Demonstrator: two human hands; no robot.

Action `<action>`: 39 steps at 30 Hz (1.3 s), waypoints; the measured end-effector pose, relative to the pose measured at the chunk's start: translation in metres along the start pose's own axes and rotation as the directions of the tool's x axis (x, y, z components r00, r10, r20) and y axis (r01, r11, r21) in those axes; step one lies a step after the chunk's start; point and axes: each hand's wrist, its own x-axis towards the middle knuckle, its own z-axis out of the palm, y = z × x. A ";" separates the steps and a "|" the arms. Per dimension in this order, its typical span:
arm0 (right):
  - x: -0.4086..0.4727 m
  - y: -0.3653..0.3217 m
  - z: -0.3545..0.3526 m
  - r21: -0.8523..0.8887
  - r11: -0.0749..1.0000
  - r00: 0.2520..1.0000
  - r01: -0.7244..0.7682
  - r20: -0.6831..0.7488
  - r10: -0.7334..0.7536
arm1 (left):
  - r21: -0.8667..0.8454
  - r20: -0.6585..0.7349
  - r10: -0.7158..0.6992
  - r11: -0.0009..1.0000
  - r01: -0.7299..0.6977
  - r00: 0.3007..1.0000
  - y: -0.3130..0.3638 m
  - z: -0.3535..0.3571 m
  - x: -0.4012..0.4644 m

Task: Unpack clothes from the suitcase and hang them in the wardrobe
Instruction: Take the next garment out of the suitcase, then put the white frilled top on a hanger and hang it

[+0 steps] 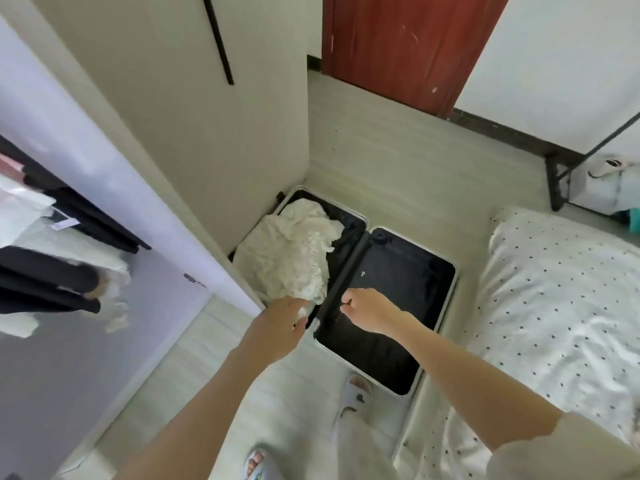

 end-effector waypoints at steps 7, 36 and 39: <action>0.100 0.115 -0.012 -0.081 0.994 0.997 -0.071 0.016 0.073 | -0.022 0.122 -0.137 0.990 0.141 0.983 -0.022 0.081 0.118; 0.529 0.280 0.242 -0.120 0.991 0.992 0.055 -0.105 -0.068 | -0.017 -0.110 -0.280 0.960 0.280 0.954 -0.282 0.376 0.501; 0.506 0.266 0.216 0.045 0.999 0.998 0.001 -0.062 0.001 | -0.318 -0.178 -0.392 0.891 0.324 0.902 -0.261 0.344 0.482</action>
